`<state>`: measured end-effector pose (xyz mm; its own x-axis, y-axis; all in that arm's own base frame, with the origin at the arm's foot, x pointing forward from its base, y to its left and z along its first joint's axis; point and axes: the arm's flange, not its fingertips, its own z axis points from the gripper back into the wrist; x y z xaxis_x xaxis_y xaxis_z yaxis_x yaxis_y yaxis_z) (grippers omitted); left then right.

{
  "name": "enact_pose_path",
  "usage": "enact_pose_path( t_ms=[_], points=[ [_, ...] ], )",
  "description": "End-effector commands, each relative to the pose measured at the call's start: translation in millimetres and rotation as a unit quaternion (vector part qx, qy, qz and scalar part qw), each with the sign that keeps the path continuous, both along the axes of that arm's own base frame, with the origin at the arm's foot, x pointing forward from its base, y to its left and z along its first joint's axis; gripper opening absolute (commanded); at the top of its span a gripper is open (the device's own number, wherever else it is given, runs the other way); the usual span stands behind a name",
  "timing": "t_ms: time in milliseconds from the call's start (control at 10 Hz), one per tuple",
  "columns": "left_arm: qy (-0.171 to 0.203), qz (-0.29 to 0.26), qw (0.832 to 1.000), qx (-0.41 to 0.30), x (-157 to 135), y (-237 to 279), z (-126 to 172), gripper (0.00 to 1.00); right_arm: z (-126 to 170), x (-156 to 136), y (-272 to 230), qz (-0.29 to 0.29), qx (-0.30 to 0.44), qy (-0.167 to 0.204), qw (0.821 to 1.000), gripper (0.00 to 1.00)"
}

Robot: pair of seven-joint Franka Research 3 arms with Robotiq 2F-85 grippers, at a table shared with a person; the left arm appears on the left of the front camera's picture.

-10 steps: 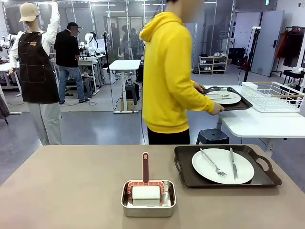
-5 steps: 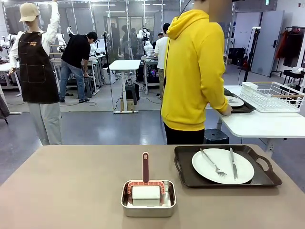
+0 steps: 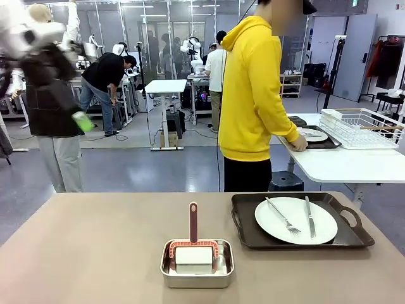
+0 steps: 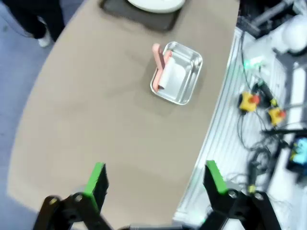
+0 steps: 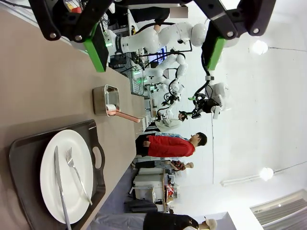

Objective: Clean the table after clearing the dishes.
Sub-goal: When the left (or right) Handle tray is removed, use the left hand (or right hand) to clean the left (or right) side of the table with the Lint Roller.

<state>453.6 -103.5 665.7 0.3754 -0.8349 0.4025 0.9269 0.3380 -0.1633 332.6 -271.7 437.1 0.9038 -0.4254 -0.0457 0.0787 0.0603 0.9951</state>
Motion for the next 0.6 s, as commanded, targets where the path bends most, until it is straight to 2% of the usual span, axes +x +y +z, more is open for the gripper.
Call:
enact_pose_path(
  t_ms=[0, 200, 500],
  points=[
    [-0.016, -0.074, 0.992, 0.103, 25, -63, -5, 1.00, 2, -3, 0, 0.003, 0.004, -0.005, 1.000, 1.00],
    [-0.023, -0.147, 0.976, 0.160, 30, -133, -33, 1.00, 2, -3, 0, 0.003, 0.004, -0.005, 1.000, 1.00],
    [-0.024, -0.213, 0.957, 0.193, -1, -177, -98, 1.00, 2, -3, 0, 0.003, 0.004, -0.005, 1.000, 1.00]
  ],
)
